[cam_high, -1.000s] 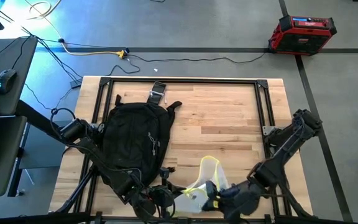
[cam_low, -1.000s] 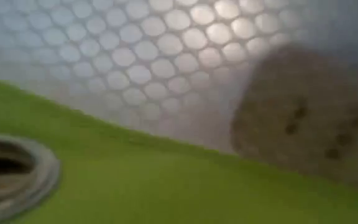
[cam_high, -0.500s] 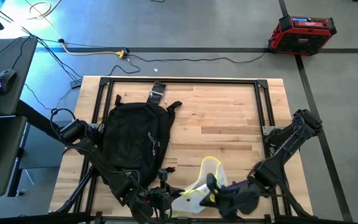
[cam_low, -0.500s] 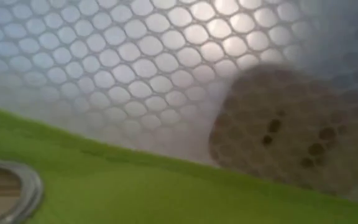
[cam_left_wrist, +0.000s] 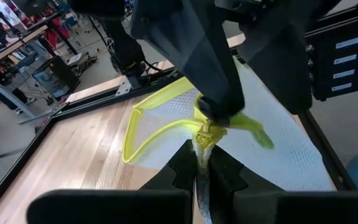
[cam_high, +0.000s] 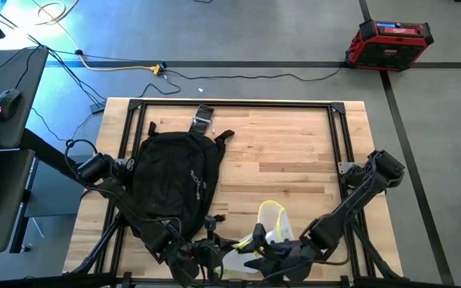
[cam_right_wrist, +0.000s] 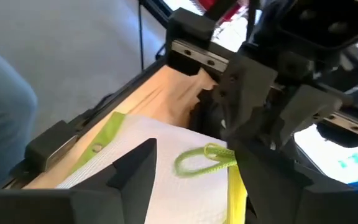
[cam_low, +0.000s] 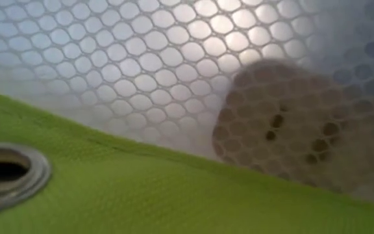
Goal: Unpack backpack
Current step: Close the green zip bag
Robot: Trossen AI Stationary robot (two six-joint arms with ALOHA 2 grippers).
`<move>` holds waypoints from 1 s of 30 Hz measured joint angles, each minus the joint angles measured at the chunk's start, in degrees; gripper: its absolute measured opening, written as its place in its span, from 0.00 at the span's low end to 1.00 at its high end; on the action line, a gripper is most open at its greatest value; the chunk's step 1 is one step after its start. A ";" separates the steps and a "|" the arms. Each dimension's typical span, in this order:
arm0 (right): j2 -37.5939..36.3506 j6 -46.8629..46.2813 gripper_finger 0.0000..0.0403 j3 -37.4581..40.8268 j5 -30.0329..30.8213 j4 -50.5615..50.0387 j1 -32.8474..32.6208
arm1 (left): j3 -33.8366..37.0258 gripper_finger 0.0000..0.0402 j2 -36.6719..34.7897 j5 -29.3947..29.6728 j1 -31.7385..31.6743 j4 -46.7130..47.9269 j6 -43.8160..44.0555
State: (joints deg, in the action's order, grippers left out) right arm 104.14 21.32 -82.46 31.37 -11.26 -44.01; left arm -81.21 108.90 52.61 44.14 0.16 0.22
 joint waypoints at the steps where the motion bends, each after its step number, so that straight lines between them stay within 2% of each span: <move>1: 0.02 -0.44 0.51 0.00 0.75 0.11 -0.06 | 0.00 0.00 0.00 -0.02 0.01 -0.06 -0.02; 7: 0.04 -4.37 0.45 0.00 3.05 0.69 0.16 | 0.00 0.00 0.00 -0.19 0.02 -0.08 0.18; 11: 0.04 1.73 0.43 0.00 2.23 0.38 -1.27 | 0.00 0.00 0.00 -0.20 0.02 -0.03 0.18; 13: 0.06 4.27 0.44 0.00 4.74 0.41 -2.71 | 0.00 0.00 0.00 -0.19 0.02 -0.05 0.18; 18: -0.41 7.47 0.46 0.02 7.39 1.72 -4.42 | 0.00 0.00 0.00 -0.28 0.02 -0.04 0.18; 22: -0.85 7.39 0.46 0.01 6.79 1.77 -3.82 | 0.00 0.00 0.00 -0.47 0.00 -0.02 0.22; 27: -0.84 2.35 0.46 0.04 0.06 -3.26 -2.08 | 0.00 0.00 0.00 -0.50 -0.04 0.01 0.64; 30: -0.84 -3.38 0.46 0.02 2.55 -4.30 -2.05 | 0.00 0.00 0.00 -0.52 -0.20 0.04 0.59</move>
State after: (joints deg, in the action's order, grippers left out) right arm 103.31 17.94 -82.43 33.92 -15.56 -46.06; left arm -81.21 108.90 52.10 43.94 0.20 0.81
